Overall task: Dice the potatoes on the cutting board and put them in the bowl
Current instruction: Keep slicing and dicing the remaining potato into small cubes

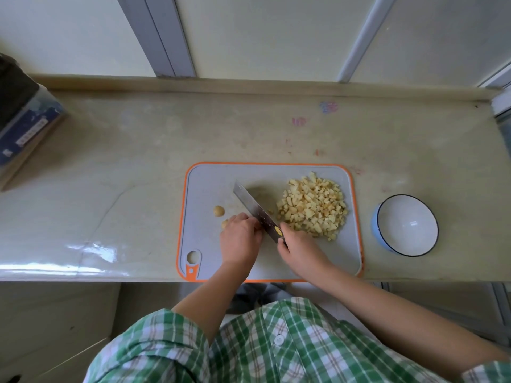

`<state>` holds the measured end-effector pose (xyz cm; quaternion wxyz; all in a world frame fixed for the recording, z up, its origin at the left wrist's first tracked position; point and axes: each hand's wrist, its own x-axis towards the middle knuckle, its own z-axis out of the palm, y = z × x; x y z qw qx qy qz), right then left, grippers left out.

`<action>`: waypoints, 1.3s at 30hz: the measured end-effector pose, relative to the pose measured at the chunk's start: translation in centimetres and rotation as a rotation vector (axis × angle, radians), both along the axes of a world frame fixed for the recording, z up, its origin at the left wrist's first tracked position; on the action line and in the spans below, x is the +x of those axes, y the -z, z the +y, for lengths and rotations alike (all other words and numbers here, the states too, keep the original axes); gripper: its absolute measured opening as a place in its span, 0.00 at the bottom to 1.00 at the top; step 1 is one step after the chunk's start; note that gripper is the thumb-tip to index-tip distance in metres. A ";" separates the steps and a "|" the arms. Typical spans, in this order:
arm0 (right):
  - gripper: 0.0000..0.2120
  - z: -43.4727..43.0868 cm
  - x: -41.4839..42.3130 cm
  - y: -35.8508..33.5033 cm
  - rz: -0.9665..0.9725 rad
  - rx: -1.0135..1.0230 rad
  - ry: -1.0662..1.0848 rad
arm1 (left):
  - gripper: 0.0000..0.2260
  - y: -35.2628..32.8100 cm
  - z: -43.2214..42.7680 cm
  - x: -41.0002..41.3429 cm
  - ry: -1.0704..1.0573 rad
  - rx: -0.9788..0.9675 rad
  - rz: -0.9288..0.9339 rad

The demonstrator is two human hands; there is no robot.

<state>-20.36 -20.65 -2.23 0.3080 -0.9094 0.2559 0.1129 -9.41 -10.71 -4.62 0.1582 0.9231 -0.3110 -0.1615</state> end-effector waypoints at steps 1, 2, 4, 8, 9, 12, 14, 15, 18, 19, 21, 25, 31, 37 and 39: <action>0.02 -0.1 0.0 0.0 -0.005 0.006 0.019 | 0.06 -0.1 0.0 0.1 0.007 -0.008 0.007; 0.03 -0.2 0.1 0.0 -0.012 0.020 0.053 | 0.06 -0.1 0.1 0.1 0.016 -0.015 0.015; 0.03 -0.6 0.3 -0.2 -0.031 0.064 0.131 | 0.06 -0.2 0.3 0.4 0.030 -0.027 0.035; 0.06 -0.2 0.9 -1.0 -0.081 0.157 0.211 | 0.03 0.0 1.2 0.7 0.008 -0.100 -0.010; 0.07 0.4 1.0 -1.2 -0.083 0.184 0.216 | 0.03 0.0 1.7 0.8 -0.017 -0.121 -0.040; 0.10 1.8 1.0 -1.0 -0.033 0.232 0.196 | 0.06 0.2 2.9 1.4 -0.084 -0.142 -0.127; 0.06 1.5 0.6 -0.7 -0.009 0.279 0.251 | 0.11 0.3 3.4 1.9 -0.122 -0.145 -0.156; 0.04 0.9 0.3 -0.7 -0.011 0.298 0.309 | 0.13 0.4 3.7 2.2 -0.140 -0.141 -0.152; 0.04 -1.4 -0.6 -0.9 -0.018 0.288 0.480 | 0.18 0.4 4.1 2.7 -0.225 -0.134 -0.078; 0.04 -1.9 -0.8 -1.1 -0.019 0.288 0.502 | 0.20 0.4 4.1 2.9 -0.274 -0.134 -0.036; 0.04 -2.2 -0.7 -1.4 -0.012 0.311 0.491 | 0.23 0.3 4.1 3.5 -0.333 -0.122 0.046; 0.04 -1.1 0.1 -1.7 -0.006 0.344 0.444 | 0.19 -0.2 4.0 5.1 -0.248 -0.091 0.085; 0.05 -0.6 0.2 -1.8 0.017 0.384 0.450 | 0.06 -0.3 3.9 7.1 -0.098 -0.017 -0.005; 0.05 -1.0 0.0 -1.6 0.035 0.386 0.442 | 0.09 -0.1 4.1 8.1 -0.006 0.056 -0.005; 0.06 -1.0 0.3 -1.6 0.033 0.382 0.438 | 0.10 -0.1 4.6 7.9 0.020 0.059 0.000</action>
